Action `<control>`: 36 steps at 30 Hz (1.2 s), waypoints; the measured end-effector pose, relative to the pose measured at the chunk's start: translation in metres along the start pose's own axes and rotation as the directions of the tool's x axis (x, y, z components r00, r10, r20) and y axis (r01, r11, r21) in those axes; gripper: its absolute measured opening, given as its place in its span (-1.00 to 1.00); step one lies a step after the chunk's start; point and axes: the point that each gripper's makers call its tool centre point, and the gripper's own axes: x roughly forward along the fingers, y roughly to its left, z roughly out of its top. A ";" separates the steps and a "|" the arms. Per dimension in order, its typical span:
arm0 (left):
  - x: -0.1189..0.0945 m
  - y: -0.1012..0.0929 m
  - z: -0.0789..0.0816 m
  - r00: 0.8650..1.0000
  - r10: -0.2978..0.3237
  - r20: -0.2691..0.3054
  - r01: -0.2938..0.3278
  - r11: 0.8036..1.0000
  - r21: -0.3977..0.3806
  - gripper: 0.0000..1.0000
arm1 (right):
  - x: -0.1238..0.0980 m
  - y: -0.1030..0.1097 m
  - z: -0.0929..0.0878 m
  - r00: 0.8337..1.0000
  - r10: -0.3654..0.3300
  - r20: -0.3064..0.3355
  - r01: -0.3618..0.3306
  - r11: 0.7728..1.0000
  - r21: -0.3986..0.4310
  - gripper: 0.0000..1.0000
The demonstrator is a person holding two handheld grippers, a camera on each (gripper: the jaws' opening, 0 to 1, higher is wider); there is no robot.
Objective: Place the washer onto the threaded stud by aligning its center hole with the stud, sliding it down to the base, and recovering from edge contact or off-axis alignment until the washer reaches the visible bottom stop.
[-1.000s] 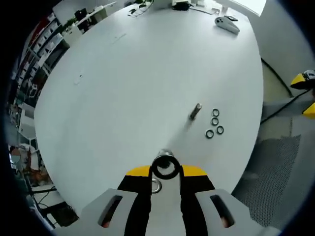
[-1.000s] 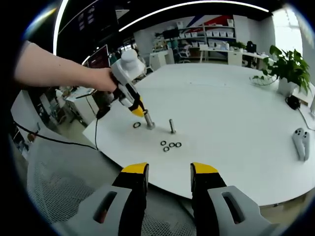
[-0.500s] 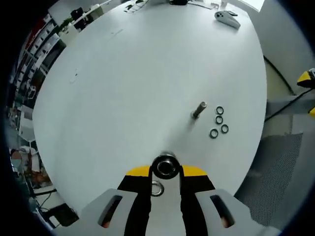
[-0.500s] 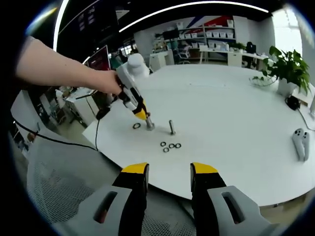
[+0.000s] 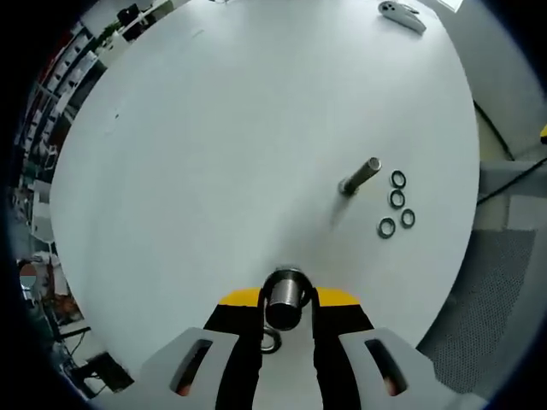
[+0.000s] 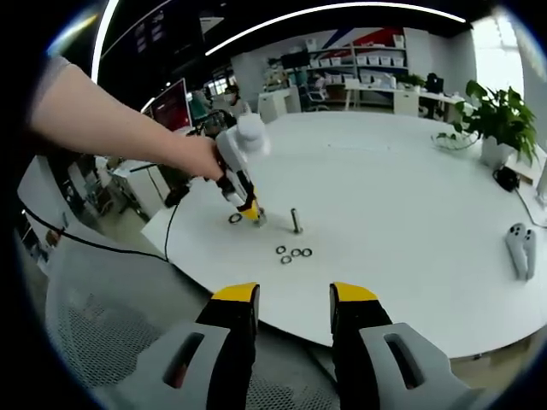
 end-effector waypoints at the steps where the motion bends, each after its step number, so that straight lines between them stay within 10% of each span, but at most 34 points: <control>1: 0.002 0.000 0.000 1.000 -0.002 -0.002 0.002 1.000 -0.002 -0.62 | 0.000 0.000 0.000 1.000 0.001 -0.001 -0.001 1.000 -0.002 -0.31; 24: -0.001 0.001 -0.007 0.998 -0.004 0.068 0.006 0.999 -0.040 -0.39 | 0.001 0.000 -0.004 1.000 0.001 -0.023 -0.002 1.000 -0.010 -0.32; 36: -0.014 0.005 -0.048 0.996 0.023 0.087 -0.009 0.989 -0.150 -0.39 | 0.001 0.001 -0.003 1.000 0.006 -0.021 -0.006 1.000 -0.014 -0.32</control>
